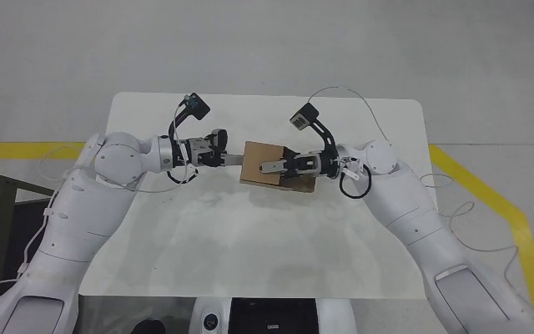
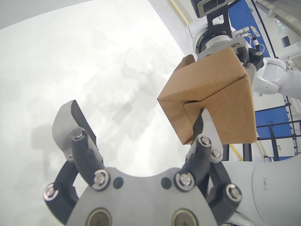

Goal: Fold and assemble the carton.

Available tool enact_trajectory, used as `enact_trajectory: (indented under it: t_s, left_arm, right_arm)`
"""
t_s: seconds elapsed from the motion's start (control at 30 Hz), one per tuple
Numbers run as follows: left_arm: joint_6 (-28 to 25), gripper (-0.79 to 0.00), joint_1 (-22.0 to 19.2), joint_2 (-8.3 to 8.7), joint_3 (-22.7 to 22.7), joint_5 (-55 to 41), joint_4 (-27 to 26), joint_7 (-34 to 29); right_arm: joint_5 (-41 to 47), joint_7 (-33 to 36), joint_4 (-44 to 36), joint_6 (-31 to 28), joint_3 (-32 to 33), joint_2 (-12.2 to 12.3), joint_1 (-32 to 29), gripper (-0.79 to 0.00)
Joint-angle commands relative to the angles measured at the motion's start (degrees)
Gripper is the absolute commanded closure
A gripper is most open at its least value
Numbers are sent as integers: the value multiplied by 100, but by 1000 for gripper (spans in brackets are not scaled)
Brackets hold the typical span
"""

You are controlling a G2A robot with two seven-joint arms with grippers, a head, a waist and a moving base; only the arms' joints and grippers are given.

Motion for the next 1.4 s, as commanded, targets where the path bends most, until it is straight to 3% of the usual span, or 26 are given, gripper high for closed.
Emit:
enact_trajectory:
  t_s: [0.0,0.57,1.37]
  left_arm:
    - [-36,-785,2,-4,9,-57,5,29]
    - [-142,-785,-85,-34,143,-344,54,-38]
    - [-537,-785,-151,-76,254,-1494,596,-381]
  right_arm:
    - [19,5,2,5,-6,-11,6,0]
    - [95,38,16,39,35,-48,-17,0]
    - [417,246,-307,245,244,-45,-221,0]
